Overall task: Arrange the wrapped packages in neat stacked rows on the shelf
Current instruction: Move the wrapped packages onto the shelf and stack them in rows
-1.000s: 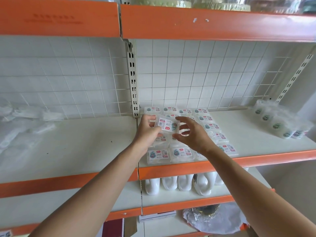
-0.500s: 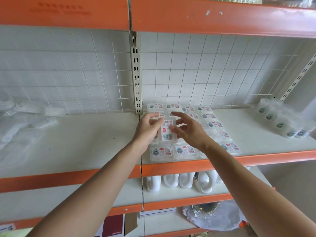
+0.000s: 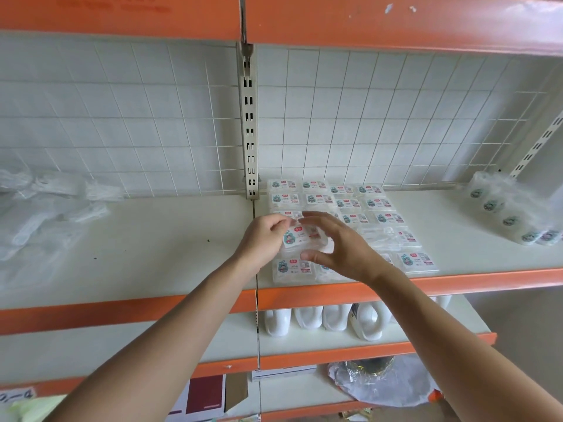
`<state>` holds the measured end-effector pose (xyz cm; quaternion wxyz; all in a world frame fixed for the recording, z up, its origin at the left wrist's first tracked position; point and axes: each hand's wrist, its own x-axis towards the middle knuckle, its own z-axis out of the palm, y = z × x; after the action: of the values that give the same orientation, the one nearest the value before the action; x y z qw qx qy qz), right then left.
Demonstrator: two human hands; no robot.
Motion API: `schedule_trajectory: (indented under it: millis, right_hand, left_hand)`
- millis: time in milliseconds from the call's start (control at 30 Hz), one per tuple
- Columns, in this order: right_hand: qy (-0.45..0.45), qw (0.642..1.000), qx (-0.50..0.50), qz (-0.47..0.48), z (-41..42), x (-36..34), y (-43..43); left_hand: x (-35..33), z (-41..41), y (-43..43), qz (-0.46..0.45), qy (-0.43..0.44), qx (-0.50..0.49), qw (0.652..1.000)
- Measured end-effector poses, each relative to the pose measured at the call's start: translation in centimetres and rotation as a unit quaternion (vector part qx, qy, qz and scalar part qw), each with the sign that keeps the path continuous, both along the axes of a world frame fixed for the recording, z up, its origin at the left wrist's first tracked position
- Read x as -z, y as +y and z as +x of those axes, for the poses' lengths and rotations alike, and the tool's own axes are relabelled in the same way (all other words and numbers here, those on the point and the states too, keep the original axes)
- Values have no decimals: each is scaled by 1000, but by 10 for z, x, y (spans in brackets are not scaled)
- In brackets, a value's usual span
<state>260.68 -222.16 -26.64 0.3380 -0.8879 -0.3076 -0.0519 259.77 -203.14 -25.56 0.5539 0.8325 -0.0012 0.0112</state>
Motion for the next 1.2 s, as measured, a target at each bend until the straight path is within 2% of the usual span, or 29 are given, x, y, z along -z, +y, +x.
schedule_trajectory:
  millis: [267, 467, 800, 900, 1200]
  right_hand:
    - [-62, 996, 57, -31, -21, 22, 2]
    - [-118, 988, 64, -75, -22, 39, 10]
    - [-107, 988, 68, -92, -16, 54, 18]
    - [-124, 985, 68, -98, -17, 57, 18]
    - [-98, 982, 93, -132, -25, 53, 23]
  left_hand:
    - [23, -30, 7, 85, -48, -13, 995]
    - [40, -47, 10, 88, -32, -16, 996]
    - [49, -55, 6, 79, -11, -26, 996]
    - [49, -54, 7, 62, -6, -18, 998]
    - [52, -40, 15, 59, 11, 16, 998]
